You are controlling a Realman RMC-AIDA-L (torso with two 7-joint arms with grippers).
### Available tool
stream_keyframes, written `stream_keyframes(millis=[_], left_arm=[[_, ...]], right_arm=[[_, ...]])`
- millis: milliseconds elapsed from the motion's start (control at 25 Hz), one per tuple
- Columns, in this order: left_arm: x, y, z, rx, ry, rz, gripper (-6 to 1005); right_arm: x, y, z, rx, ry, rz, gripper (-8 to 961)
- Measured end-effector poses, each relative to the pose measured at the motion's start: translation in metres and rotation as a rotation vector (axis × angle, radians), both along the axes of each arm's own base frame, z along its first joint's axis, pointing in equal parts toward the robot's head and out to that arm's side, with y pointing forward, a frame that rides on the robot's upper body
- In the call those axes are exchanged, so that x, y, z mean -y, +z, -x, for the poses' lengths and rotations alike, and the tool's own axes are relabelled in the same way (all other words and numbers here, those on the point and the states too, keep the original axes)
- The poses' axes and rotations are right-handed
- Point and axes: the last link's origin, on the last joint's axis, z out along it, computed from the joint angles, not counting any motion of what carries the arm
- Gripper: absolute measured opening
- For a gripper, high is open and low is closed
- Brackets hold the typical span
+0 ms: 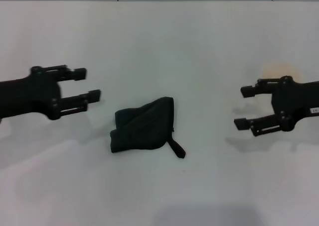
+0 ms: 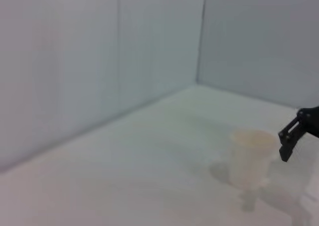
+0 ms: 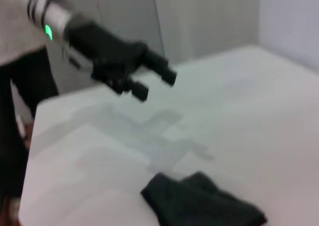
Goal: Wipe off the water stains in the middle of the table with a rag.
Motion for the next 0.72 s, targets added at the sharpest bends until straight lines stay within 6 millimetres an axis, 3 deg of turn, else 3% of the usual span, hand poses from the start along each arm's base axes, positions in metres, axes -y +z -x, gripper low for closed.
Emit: stream_keyframes(millis=[160, 400, 720], left_arm=[[0.014, 0.001, 0.015, 0.041, -0.002, -0.015, 648], [0.025, -0.002, 0.027, 0.059, 0.020, 0.018, 644], [0.030, 0.001, 0.035, 0.052, 0.045, 0.023, 640]], right_arm=[[0.005, 0.006, -0.013, -0.070, 0.023, -0.074, 870], [0.011, 0.004, -0.039, -0.112, 0.025, -0.151, 856], [0.019, 0.005, -0.053, -0.137, 0.011, -0.192, 818]])
